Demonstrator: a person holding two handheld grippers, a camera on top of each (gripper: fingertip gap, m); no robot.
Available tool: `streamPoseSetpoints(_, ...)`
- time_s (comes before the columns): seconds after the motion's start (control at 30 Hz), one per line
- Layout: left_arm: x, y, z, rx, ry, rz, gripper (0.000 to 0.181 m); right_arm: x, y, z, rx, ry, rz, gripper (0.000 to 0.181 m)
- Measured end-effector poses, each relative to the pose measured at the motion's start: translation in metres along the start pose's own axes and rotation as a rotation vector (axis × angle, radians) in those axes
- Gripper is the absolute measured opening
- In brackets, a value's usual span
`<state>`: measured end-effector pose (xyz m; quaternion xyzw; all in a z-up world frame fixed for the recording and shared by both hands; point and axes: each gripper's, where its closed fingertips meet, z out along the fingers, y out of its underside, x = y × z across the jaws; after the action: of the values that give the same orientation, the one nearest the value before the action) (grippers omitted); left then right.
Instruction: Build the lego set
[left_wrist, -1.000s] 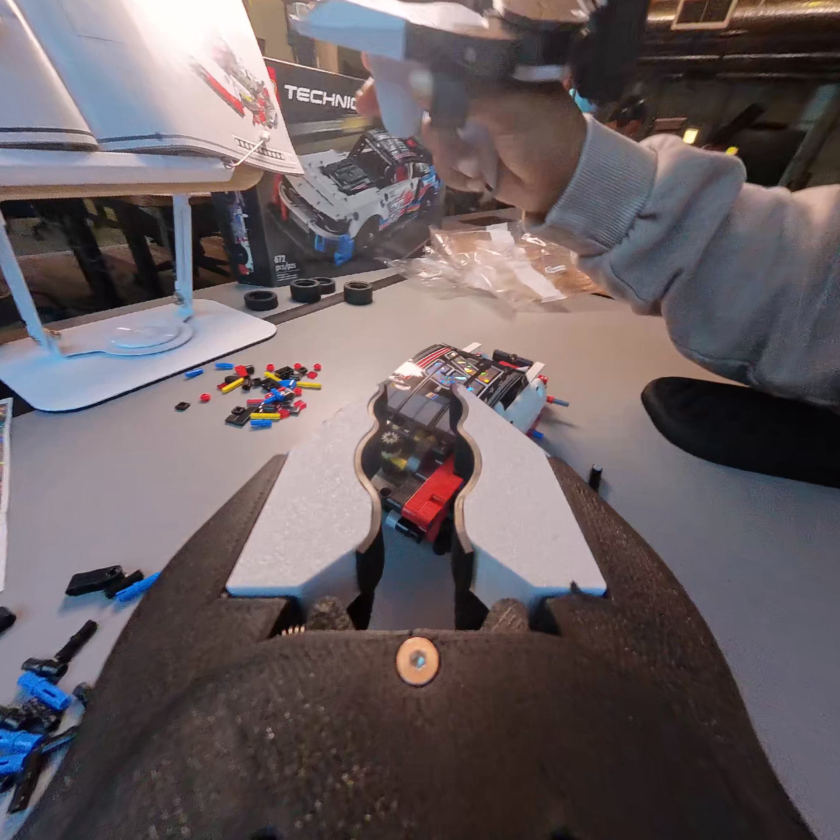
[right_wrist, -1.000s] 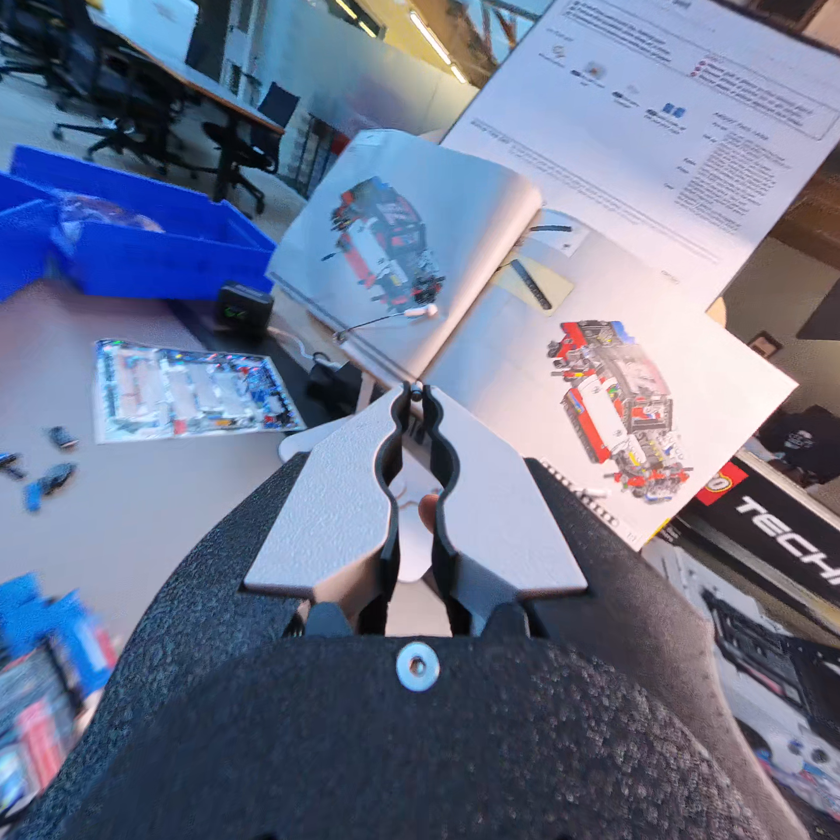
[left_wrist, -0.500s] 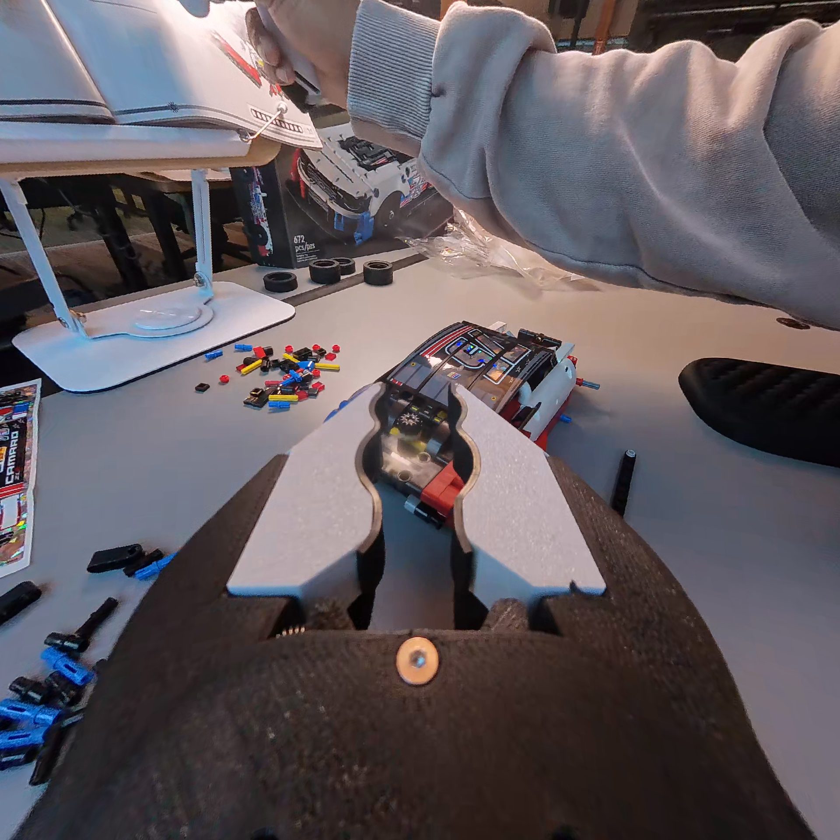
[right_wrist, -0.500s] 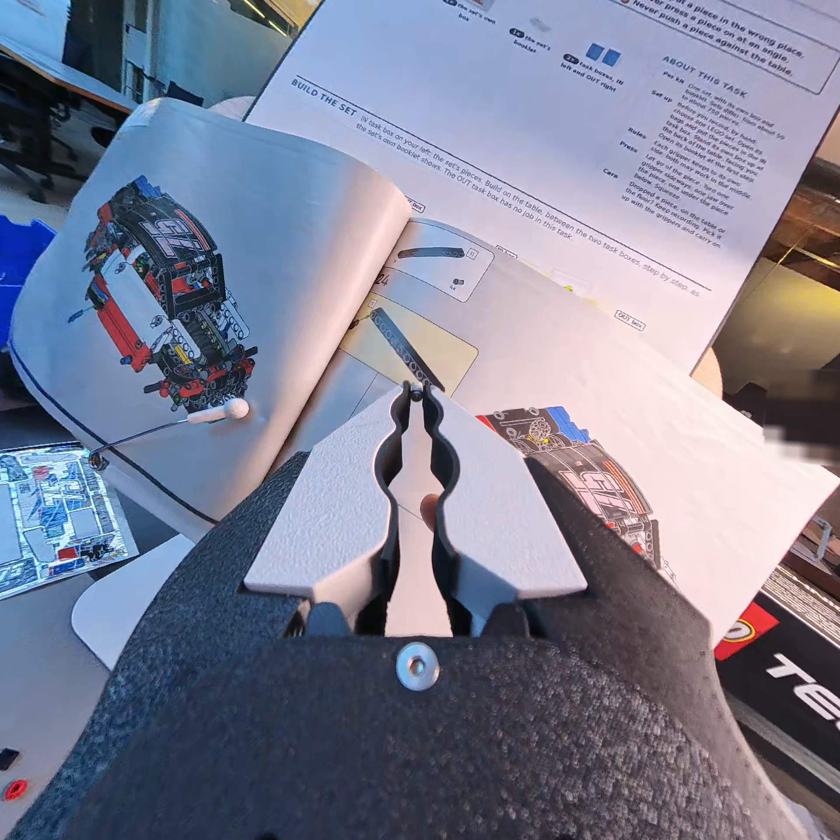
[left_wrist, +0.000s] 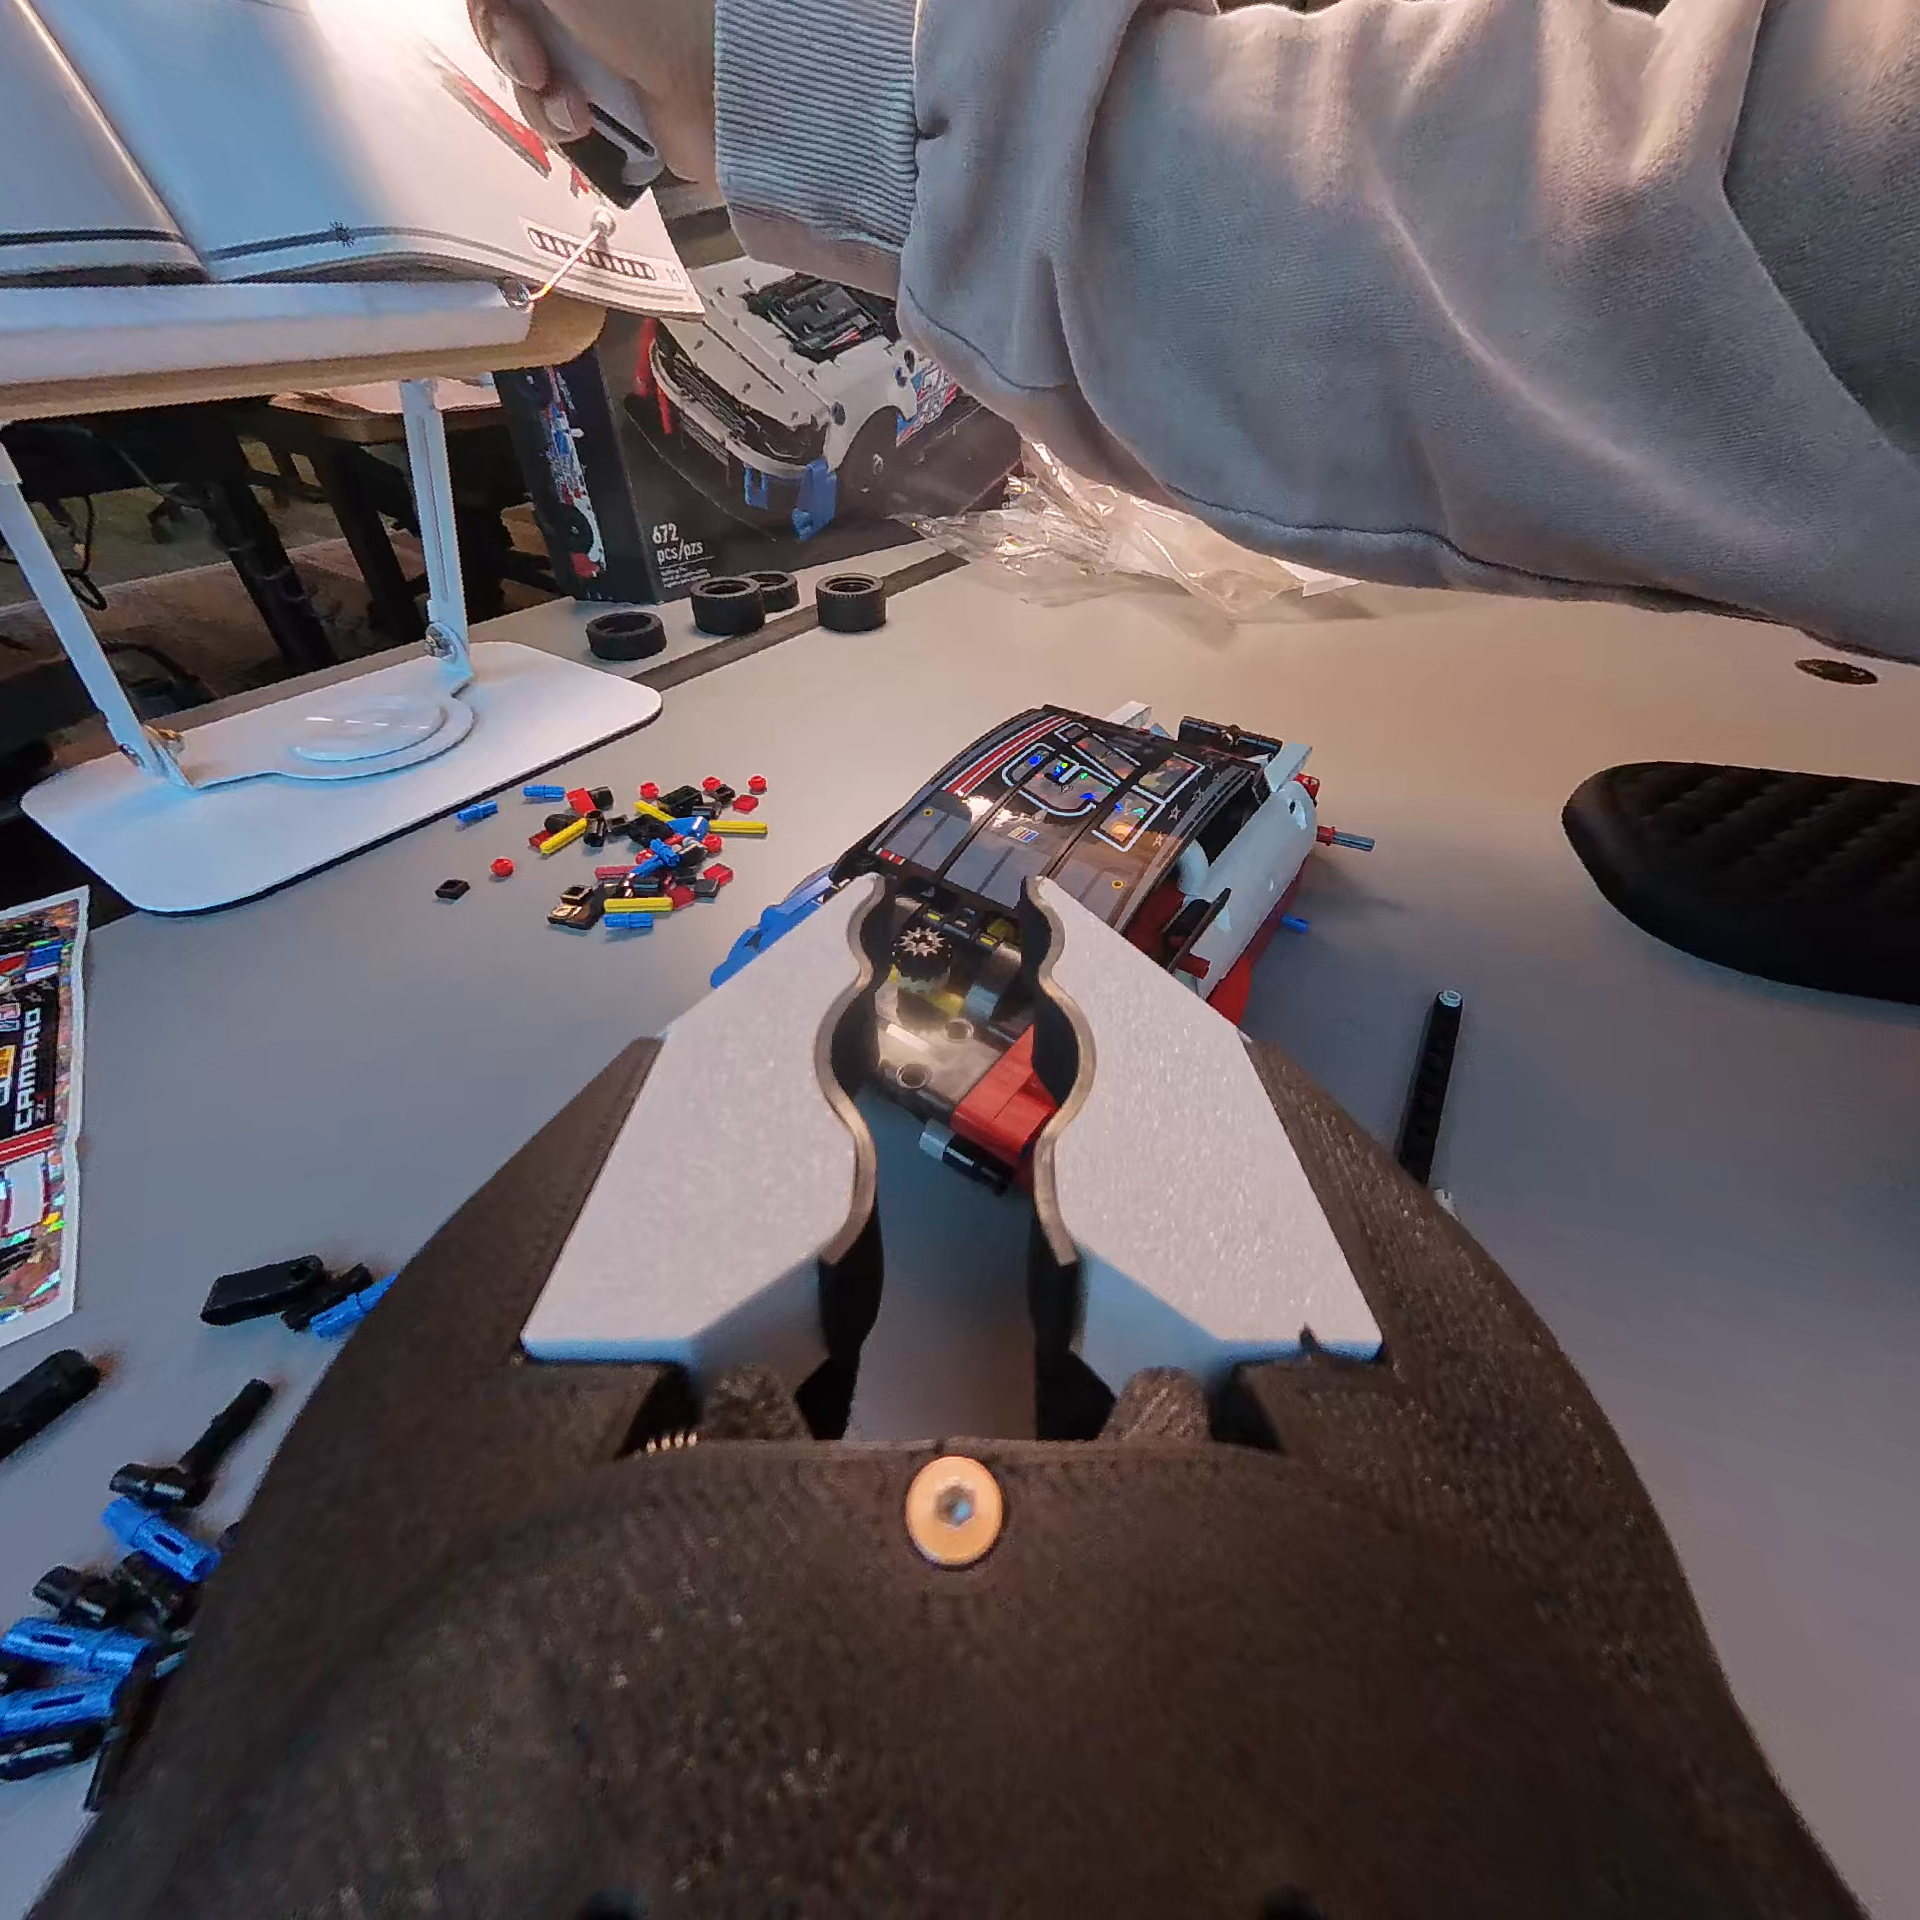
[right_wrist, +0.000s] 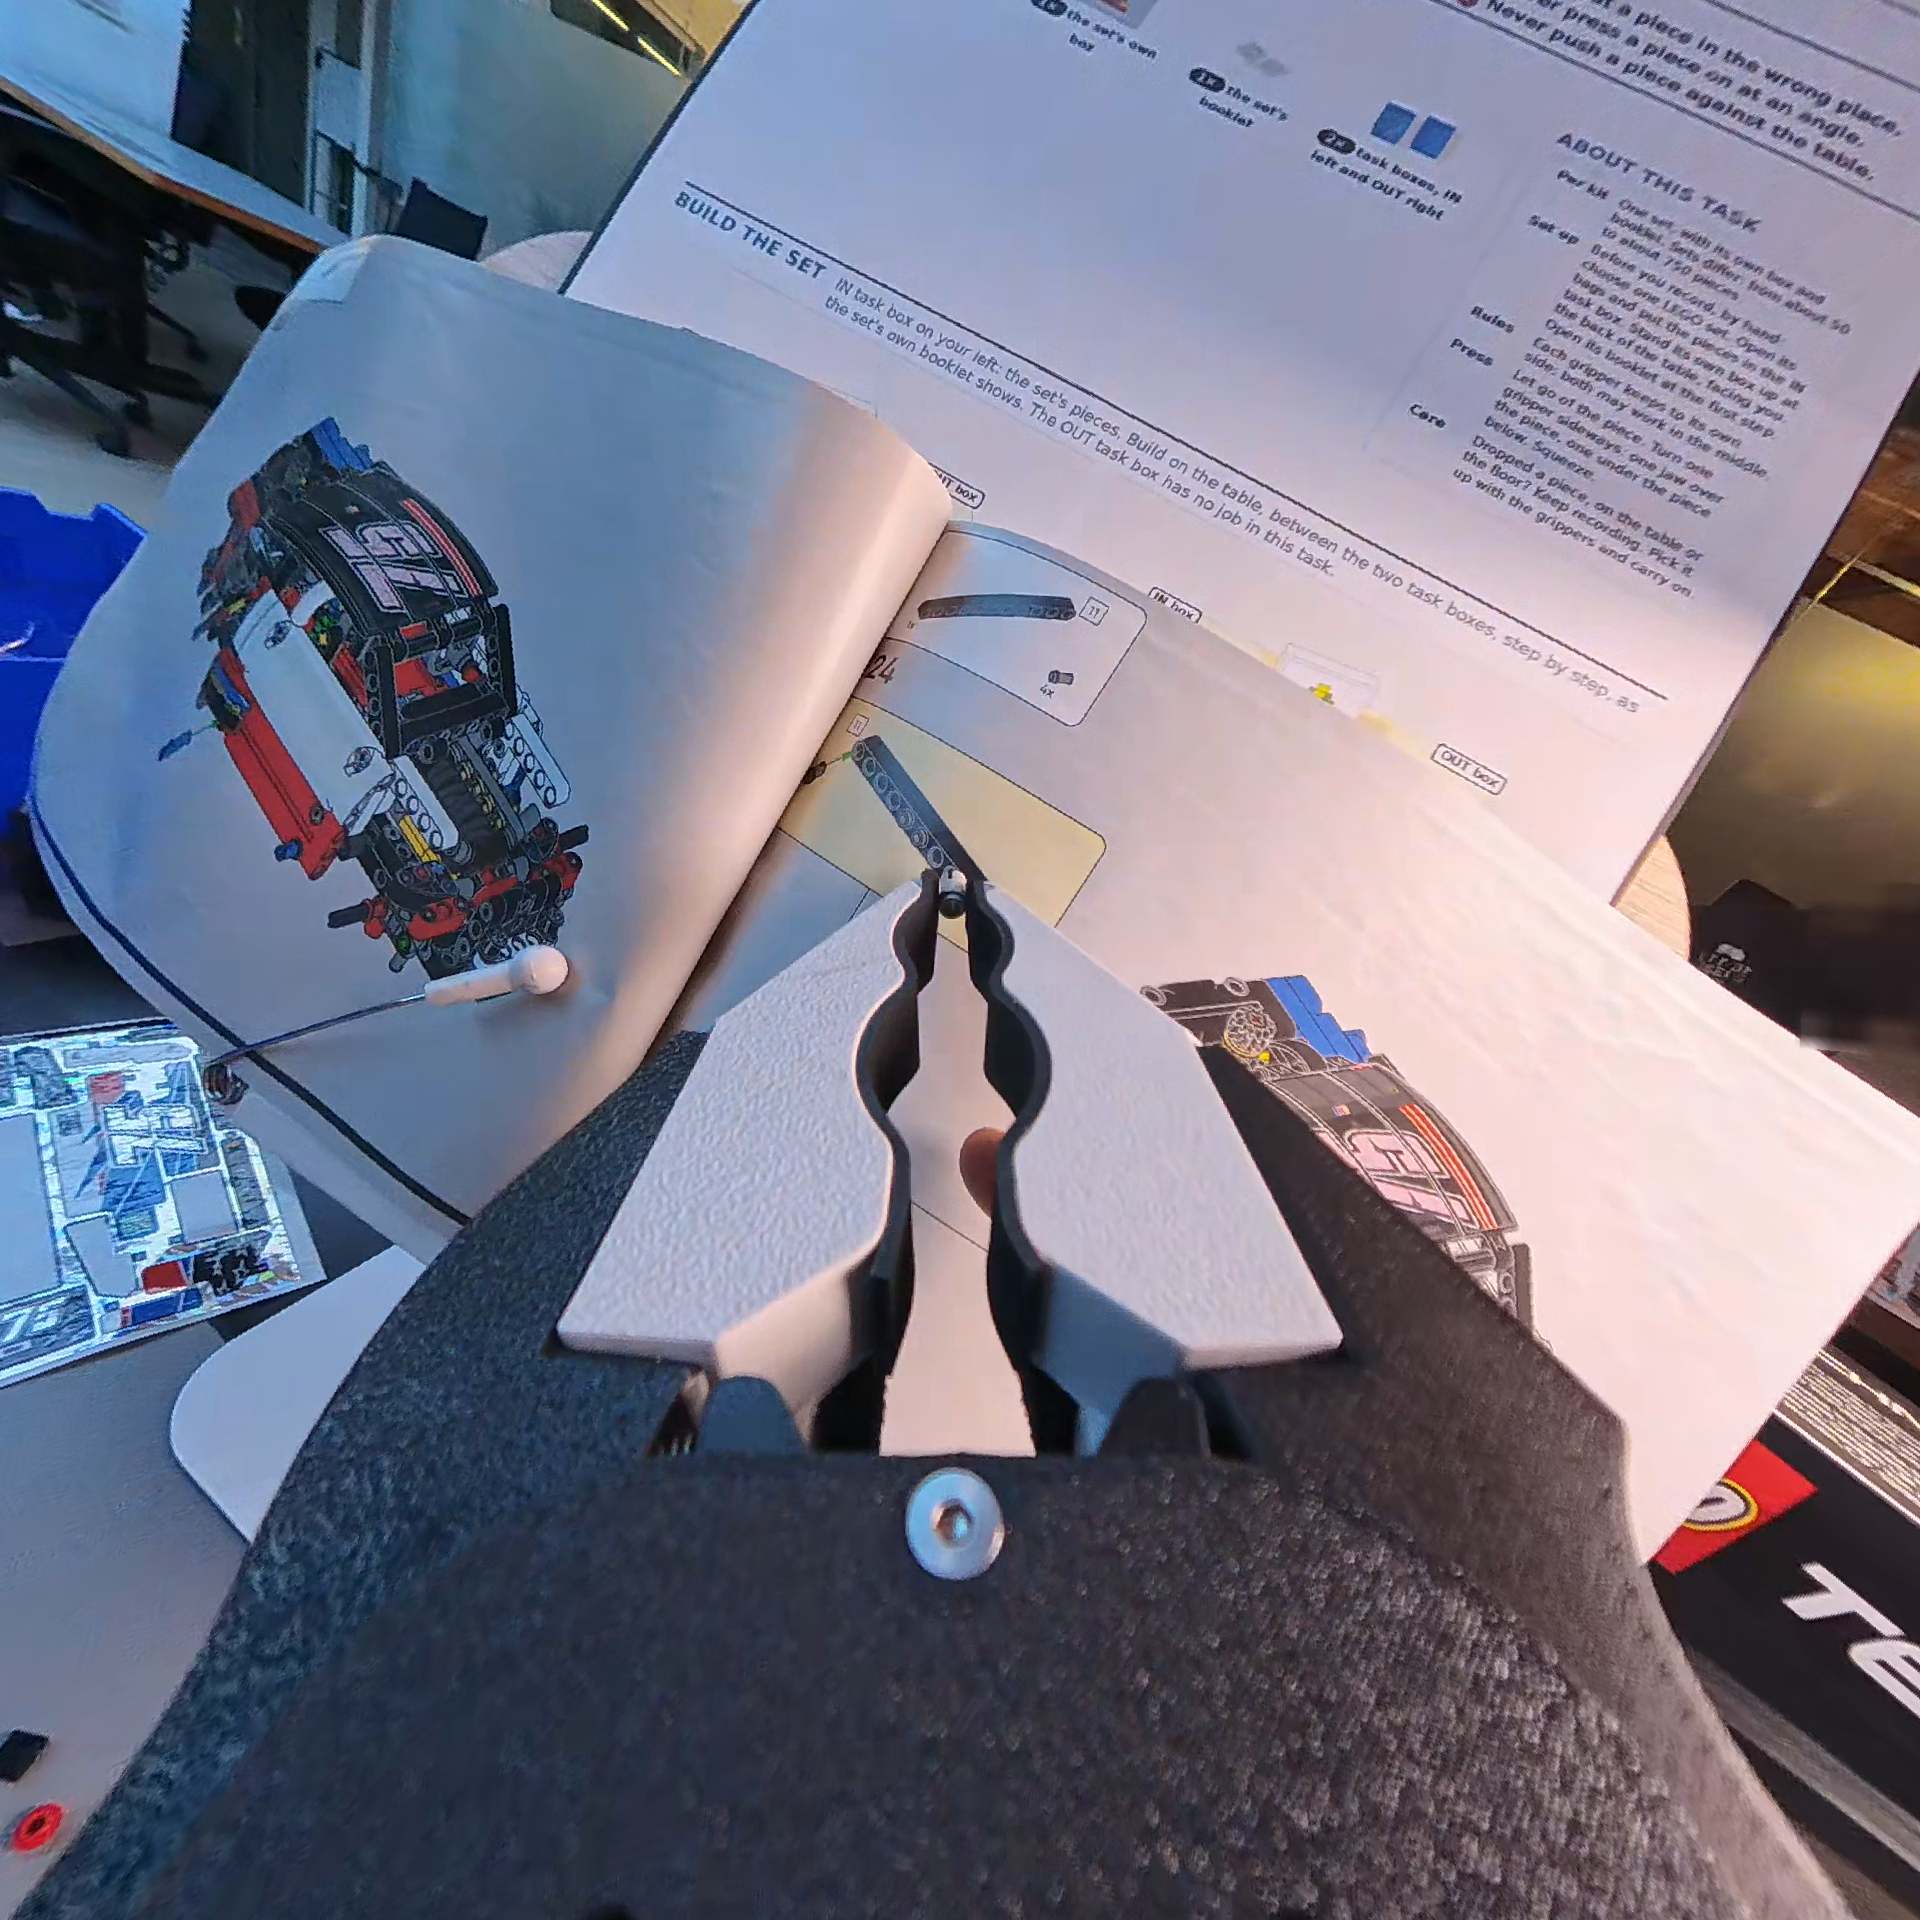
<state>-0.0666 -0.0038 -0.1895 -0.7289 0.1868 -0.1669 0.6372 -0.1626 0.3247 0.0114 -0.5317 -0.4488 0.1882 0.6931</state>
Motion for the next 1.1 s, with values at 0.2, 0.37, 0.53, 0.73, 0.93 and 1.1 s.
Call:
streamPoseSetpoints(0.2, 0.001, -0.001, 0.000, 0.002, 0.004, 0.006, 0.021, -0.002, 0.001, 0.002, -0.009, -0.009, 0.009, 0.002)
streamPoseSetpoints(0.37, 0.002, 0.000, 0.000, -0.002, 0.009, 0.012, 0.021, -0.005, -0.001, 0.004, -0.016, -0.017, 0.004, 0.002)
streamPoseSetpoints(0.53, 0.002, -0.002, 0.000, 0.007, 0.009, 0.015, 0.021, -0.007, 0.001, 0.005, -0.018, -0.018, 0.011, 0.002)
streamPoseSetpoints(0.73, 0.003, -0.001, 0.000, 0.004, 0.012, 0.019, 0.021, -0.008, -0.001, 0.007, -0.018, -0.020, 0.012, 0.002)
streamPoseSetpoints(0.93, 0.004, 0.000, 0.001, -0.002, 0.015, 0.022, 0.021, -0.010, -0.005, 0.008, -0.013, -0.022, 0.008, 0.002)
streamPoseSetpoints(1.1, 0.004, 0.001, 0.001, -0.006, 0.016, 0.026, 0.021, -0.010, -0.004, 0.010, -0.018, -0.017, 0.007, 0.002)
